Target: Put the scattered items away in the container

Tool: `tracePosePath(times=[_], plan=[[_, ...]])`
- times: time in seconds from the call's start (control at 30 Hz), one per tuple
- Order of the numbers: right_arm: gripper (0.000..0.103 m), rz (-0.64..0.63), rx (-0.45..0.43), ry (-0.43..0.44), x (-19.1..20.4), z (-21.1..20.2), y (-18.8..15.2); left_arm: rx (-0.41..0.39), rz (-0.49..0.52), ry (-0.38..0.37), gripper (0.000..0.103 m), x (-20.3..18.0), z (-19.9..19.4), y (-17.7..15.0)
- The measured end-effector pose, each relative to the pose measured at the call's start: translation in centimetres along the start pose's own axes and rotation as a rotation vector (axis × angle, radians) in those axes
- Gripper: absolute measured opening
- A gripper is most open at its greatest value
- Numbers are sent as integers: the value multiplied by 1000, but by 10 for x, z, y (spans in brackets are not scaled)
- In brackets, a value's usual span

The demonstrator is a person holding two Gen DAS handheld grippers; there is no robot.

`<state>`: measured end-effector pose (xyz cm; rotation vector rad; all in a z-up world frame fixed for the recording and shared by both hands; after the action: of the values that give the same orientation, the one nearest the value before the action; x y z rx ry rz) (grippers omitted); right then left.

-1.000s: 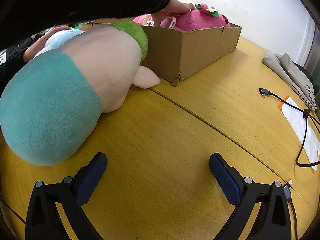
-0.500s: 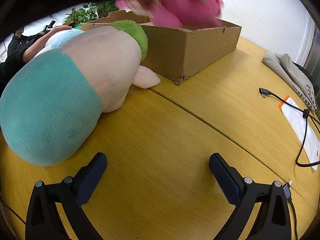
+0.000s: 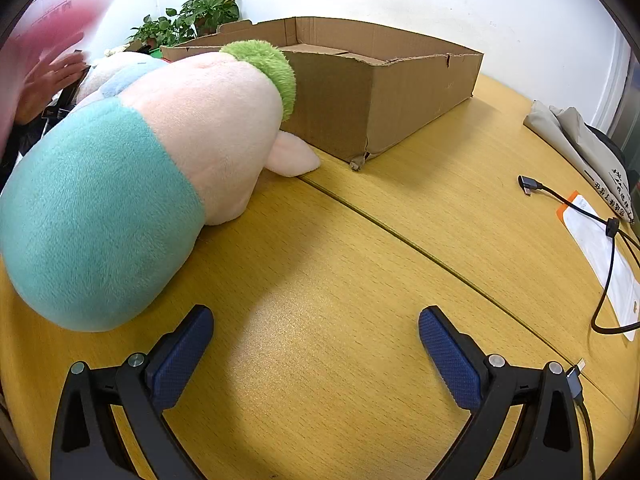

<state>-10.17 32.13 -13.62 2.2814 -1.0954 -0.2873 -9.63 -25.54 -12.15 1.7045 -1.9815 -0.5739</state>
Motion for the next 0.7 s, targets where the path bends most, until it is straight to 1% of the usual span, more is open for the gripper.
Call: tracePosePath(times=[0.3,0.57,0.7], plan=[[103,1,0,-1,0,0,0,1,-7,3,103,-1,-1,0],[103,12,-1,-9,-3,3,-1,9,-108,78,103,-11,-8,-6],[103,12,-1,-9,-3,2,0,9,-119,86,103,-15,-12,-9]])
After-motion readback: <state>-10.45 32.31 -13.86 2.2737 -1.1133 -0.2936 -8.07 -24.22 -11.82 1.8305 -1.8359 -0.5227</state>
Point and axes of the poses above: each gripper's, at about its wrist camera, not at the fingertips, and z roughly the way its jaws point, x to its left, y to its top, the point moved 3 cm from there along z, roughly the way its jaws point, and after that the axes turned 7 degrees about z, right-handed, at the moved point
